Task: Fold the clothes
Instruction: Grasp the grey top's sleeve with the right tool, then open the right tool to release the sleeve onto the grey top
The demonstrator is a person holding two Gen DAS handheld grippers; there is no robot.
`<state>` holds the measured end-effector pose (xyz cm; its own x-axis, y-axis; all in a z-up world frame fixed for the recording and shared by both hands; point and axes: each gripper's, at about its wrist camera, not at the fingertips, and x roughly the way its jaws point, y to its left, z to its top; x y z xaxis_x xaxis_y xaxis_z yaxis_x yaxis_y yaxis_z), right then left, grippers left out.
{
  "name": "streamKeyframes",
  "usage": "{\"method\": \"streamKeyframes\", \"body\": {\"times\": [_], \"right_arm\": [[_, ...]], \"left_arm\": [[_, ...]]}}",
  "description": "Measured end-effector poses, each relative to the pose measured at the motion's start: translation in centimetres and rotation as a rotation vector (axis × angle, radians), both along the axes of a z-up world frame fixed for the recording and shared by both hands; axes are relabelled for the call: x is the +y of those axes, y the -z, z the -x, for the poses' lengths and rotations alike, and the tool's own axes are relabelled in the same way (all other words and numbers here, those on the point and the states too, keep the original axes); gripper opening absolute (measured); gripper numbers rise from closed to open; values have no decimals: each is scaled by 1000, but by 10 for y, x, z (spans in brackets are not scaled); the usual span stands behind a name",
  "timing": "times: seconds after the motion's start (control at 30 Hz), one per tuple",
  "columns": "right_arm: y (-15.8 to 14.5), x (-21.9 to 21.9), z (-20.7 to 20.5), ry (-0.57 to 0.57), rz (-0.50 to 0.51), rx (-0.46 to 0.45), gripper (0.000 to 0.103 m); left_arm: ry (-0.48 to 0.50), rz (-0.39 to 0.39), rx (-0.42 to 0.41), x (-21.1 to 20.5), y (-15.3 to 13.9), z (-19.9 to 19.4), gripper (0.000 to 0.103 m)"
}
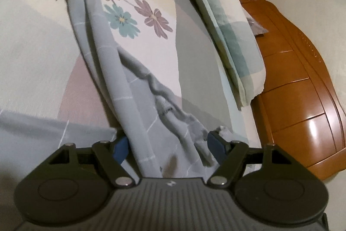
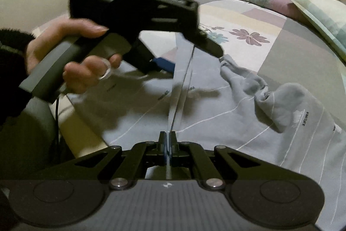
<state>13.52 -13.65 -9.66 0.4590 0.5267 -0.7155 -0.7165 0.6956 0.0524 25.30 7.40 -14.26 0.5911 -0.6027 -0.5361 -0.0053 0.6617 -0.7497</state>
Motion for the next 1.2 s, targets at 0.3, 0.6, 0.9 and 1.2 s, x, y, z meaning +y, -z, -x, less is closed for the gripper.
{"method": "streamKeyframes", "body": {"times": [0.3,0.6,0.9,1.2], "right_arm": [[2,1,6,2,11,3,7],[-18,-18,23,23,2,-53,43],[-24,-79,38,182,38,-75,43],[-25,-130,45,327,26,-61,43]], "left_arm": [[-109,18,12,17,22,-10,12],[-100,-113,-46,5,-9,-6,5],[-112,-274,-283,-8,-90,62,5],[-140,-418,-217,-11,-75,108,5]]}}
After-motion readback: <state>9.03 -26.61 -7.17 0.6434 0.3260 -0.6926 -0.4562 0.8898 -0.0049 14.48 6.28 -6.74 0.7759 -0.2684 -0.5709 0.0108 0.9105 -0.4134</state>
